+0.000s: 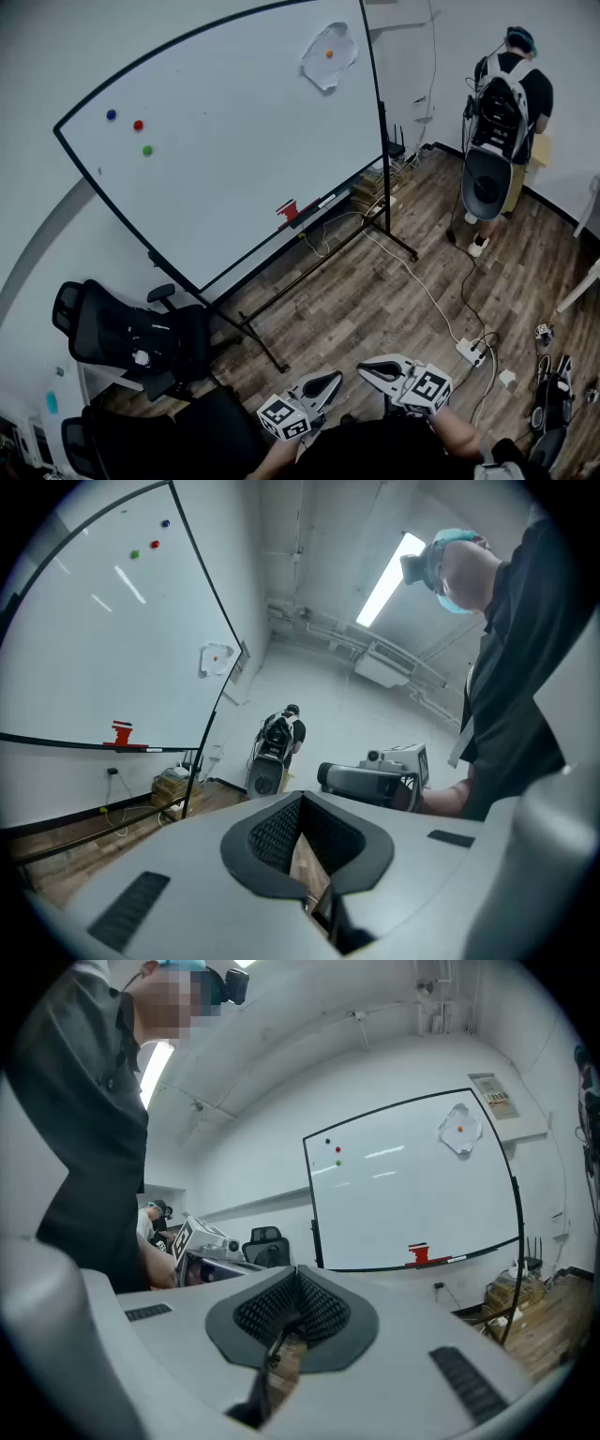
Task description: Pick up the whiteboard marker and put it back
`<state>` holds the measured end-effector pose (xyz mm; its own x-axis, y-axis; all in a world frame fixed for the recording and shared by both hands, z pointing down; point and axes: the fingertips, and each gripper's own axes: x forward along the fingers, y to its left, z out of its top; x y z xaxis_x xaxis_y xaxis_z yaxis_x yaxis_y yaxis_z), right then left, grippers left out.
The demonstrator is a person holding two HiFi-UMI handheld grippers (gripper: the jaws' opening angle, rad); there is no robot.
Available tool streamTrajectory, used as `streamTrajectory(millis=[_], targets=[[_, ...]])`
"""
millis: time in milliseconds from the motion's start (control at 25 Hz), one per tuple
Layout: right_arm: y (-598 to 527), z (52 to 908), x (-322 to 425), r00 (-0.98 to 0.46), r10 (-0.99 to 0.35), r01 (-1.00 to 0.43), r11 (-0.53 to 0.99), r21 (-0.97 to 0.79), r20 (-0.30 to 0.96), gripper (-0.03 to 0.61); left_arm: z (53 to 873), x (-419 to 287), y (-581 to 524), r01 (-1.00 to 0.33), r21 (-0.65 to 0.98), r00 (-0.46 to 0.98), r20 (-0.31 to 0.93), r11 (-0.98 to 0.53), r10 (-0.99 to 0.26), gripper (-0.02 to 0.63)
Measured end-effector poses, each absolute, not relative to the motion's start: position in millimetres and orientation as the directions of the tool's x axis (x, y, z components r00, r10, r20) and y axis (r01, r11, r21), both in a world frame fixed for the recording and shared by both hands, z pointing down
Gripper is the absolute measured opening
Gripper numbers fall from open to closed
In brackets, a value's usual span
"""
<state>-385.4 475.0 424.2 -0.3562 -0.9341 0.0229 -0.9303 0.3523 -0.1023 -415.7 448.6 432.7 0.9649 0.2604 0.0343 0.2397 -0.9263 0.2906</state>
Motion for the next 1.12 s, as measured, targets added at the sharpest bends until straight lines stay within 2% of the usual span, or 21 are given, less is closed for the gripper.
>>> streamTrajectory(millis=[80, 240, 320, 680, 840, 1120], targets=[[479, 427, -375, -0.349, -0.936, -0.934, 0.345, -0.098, 0.037, 0.020, 433, -408, 451, 0.231, 0.307, 0.968, 0.026, -0.923, 0.250, 0.012], [492, 433, -363, -0.350, -0.935, -0.934, 0.344, -0.093, 0.055, 0.020, 442, -387, 463, 0.193, 0.246, 0.967, 0.115, -0.950, 0.226, 0.012], [498, 440, -358, -0.362, -0.931, -0.929, 0.356, -0.102, 0.052, 0.020, 444, -381, 470, 0.198, 0.236, 0.965, 0.121, -0.951, 0.231, 0.012], [482, 469, -336, -0.384, -0.908, -0.923, 0.369, -0.114, 0.170, 0.021, 473, -374, 451, 0.136, 0.328, 0.966, 0.166, -0.935, 0.198, 0.012], [445, 471, -319, -0.367, -0.907, -0.930, 0.358, -0.082, 0.204, 0.021, 484, -355, 409, 0.129, 0.355, 0.964, 0.174, -0.926, 0.201, 0.012], [354, 462, -260, -0.276, -0.918, -0.961, 0.274, -0.049, 0.283, 0.021, 462, -292, 294, 0.188, 0.317, 0.970, 0.090, -0.930, 0.226, 0.012]])
